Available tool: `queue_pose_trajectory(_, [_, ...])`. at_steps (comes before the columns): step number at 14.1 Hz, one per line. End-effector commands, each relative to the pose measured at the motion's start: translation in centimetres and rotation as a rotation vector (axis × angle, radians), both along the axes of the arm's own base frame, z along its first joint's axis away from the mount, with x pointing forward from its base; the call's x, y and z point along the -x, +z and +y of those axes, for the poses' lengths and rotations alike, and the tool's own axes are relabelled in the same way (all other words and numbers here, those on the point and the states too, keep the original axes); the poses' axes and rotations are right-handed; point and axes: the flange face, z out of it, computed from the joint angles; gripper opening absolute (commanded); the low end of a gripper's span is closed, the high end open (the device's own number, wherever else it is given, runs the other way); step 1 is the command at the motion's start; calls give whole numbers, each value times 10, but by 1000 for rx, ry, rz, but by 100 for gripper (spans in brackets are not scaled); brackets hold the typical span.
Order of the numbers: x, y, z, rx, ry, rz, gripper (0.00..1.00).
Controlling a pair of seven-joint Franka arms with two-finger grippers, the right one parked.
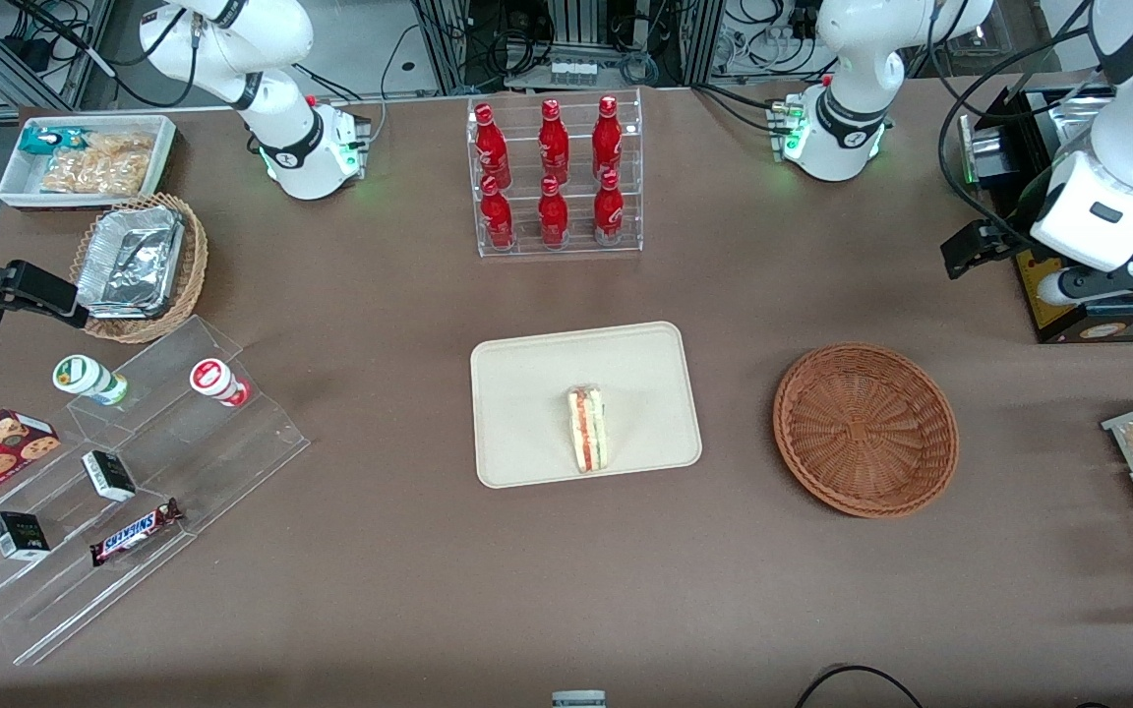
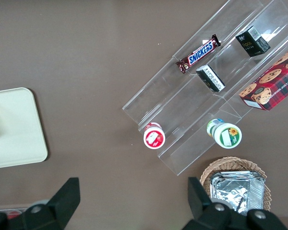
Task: Place sandwich from basket to tray
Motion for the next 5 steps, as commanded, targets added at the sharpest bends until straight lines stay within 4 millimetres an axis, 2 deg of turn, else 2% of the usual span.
queue_pose_trajectory(1, [5,4,-1,15,-3,-12,100])
queue_pose_trajectory(5, [4,3,-1,20,-3,-11,100])
